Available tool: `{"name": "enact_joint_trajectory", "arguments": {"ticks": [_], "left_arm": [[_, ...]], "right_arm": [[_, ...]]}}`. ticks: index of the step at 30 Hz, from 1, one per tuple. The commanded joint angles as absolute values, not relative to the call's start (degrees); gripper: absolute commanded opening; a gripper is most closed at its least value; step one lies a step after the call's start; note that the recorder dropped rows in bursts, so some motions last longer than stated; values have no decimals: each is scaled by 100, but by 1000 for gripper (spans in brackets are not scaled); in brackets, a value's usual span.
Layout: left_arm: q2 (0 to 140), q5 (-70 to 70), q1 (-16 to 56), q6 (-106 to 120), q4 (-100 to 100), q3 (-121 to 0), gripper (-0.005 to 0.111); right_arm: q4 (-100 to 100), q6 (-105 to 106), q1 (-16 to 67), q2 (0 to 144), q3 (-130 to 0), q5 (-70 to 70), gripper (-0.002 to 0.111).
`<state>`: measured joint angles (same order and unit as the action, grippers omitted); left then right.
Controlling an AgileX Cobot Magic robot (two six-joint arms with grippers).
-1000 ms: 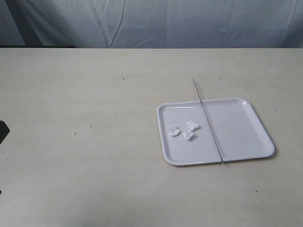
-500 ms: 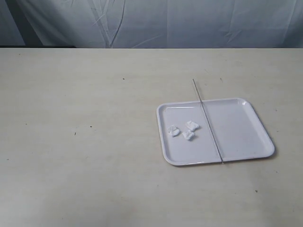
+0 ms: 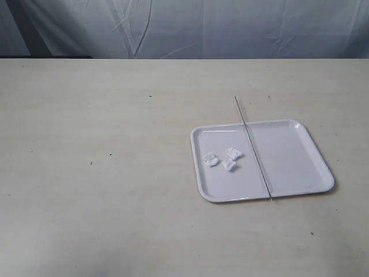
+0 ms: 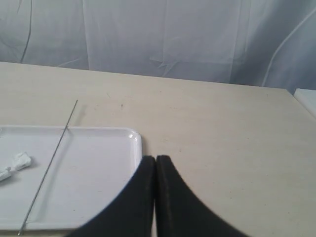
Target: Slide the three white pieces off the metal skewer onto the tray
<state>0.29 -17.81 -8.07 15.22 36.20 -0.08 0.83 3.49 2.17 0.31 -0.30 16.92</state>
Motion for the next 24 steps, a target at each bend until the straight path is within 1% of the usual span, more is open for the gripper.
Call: {"name": "enact_joint_trajectory", "arguments": {"ticks": [1, 13, 16, 24], "left_arm": [[0, -1803, -617, 1543, 3643, 0, 0], [0, -1803, -619, 1543, 3489, 0, 0], [0, -1780, -619, 1543, 3367, 0, 0], [0, -1368, -619, 1185, 1222, 0, 0]], "right_arm": [[-33, 402, 120, 0, 0, 1697, -1], [-44, 391, 35, 0, 0, 1726, -1], [-44, 115, 35, 0, 0, 1737, -1], [-44, -31, 35, 0, 0, 1737, -1]]}}
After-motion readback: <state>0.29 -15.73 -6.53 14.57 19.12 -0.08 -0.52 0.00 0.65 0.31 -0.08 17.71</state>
